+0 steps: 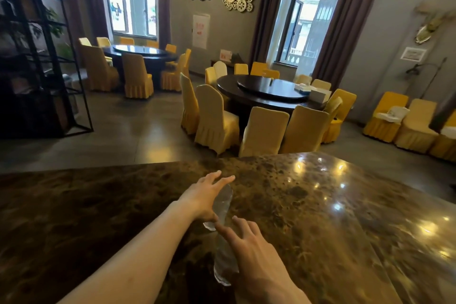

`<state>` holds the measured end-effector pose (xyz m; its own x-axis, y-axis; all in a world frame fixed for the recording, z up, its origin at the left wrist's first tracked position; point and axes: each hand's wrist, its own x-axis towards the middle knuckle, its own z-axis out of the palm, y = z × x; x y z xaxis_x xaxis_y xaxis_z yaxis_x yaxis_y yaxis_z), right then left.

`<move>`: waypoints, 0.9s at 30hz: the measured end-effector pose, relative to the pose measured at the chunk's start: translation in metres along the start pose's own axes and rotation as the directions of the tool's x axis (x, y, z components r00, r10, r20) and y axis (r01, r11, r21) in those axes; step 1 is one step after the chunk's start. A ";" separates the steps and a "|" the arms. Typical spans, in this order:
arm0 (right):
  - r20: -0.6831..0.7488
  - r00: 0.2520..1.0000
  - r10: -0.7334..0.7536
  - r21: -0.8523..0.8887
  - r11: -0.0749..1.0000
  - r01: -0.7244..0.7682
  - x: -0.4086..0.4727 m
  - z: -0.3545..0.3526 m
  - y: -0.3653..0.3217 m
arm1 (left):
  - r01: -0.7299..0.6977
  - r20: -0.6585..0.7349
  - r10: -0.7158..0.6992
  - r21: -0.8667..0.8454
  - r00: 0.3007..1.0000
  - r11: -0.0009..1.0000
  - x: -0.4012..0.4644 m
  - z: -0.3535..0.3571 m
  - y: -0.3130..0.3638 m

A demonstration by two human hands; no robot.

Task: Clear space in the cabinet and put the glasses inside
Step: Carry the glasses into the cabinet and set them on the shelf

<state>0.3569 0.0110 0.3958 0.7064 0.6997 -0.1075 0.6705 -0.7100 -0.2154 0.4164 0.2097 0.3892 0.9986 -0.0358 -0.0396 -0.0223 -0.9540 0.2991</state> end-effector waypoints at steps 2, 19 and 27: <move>0.000 1.000 -0.009 -0.007 1.000 0.009 0.002 0.001 0.000 | -0.013 0.025 0.013 0.016 1.000 1.000 0.008 0.003 0.002; -0.130 0.991 0.019 0.023 1.000 -0.016 -0.015 0.005 0.008 | 0.082 -0.127 -0.080 0.011 0.989 0.997 -0.045 -0.007 0.001; -0.157 0.982 -0.106 -0.033 0.994 0.102 -0.079 -0.003 0.012 | 0.191 -0.244 -0.173 0.052 0.954 0.980 -0.137 -0.018 0.051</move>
<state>0.3094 -0.0529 0.4044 0.6583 0.7495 0.0701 0.7461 -0.6373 -0.1928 0.2791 0.1717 0.4269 0.9686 0.2033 0.1429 0.1662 -0.9575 0.2359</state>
